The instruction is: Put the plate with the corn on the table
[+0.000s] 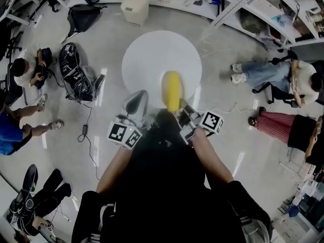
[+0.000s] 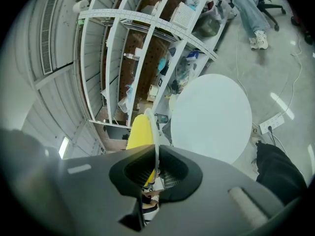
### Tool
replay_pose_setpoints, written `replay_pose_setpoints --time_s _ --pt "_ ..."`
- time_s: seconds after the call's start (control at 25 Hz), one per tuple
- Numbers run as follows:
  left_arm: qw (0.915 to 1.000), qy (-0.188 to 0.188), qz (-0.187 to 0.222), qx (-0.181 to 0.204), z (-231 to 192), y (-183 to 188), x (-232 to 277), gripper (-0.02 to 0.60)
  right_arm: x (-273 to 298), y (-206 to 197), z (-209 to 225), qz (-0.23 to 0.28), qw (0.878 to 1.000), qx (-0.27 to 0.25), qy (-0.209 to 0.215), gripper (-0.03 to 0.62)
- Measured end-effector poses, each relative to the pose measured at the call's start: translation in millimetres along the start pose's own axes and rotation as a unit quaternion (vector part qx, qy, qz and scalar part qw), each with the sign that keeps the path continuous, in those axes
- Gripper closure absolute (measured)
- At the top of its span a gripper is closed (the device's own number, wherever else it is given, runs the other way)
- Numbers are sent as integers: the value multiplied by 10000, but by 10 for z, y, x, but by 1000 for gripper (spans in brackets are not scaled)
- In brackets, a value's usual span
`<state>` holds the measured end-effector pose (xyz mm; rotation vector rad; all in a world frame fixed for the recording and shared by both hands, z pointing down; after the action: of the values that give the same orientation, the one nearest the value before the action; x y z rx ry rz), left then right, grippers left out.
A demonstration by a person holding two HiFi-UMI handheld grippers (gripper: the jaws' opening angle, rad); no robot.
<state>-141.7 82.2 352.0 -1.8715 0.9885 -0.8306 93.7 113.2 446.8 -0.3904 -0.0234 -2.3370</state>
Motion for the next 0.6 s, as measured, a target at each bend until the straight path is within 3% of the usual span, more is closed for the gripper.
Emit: replay_pose_setpoints --time_s 0.6 --pt "9997 162 -104 -172 -225 -149 584 577 450 515 403 -68 9996 -251 74 563"
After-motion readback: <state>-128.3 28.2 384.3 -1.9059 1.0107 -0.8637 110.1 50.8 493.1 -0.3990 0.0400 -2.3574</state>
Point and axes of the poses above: the fingertips, and each gripper's own axes: x forward along the fingers, z to its right, y out of its top, the point moved 6 cm from there along -x, backward along the fingers, and after that the axes turned 9 degrees about y, right-handed, at the moved point
